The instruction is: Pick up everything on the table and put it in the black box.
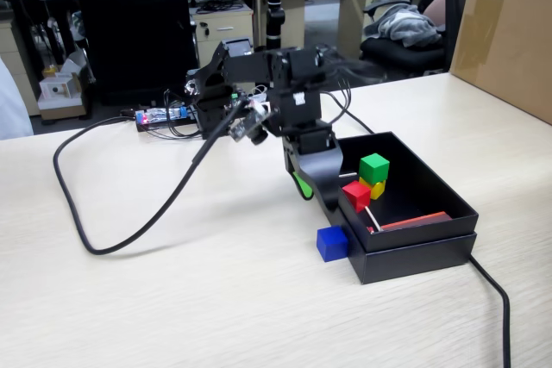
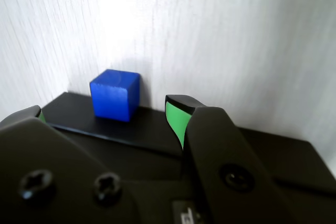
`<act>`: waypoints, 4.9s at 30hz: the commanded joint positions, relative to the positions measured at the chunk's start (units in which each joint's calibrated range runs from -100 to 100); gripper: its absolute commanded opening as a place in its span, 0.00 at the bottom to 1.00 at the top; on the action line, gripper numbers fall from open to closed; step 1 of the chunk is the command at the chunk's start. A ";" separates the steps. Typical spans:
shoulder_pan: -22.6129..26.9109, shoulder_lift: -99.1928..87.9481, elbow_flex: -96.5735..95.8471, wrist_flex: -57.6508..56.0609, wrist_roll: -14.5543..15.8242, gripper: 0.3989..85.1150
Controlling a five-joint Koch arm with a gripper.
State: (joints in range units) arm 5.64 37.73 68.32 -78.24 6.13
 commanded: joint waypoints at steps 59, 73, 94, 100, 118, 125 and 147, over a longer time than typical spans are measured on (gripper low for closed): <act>8.21 -2.22 2.39 -5.60 3.03 0.08; 7.67 -10.25 -2.87 -6.64 2.78 0.54; -0.63 -99.64 -62.70 5.63 -2.20 0.59; -2.39 -122.82 -95.16 25.93 -4.15 0.59; -4.84 -137.73 -145.12 60.06 -6.11 0.60; -4.88 -137.73 -161.98 75.69 -8.01 0.59; -4.98 -137.73 -165.24 78.20 -9.43 0.58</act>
State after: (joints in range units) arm 0.71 -100.00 -95.34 1.51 -2.47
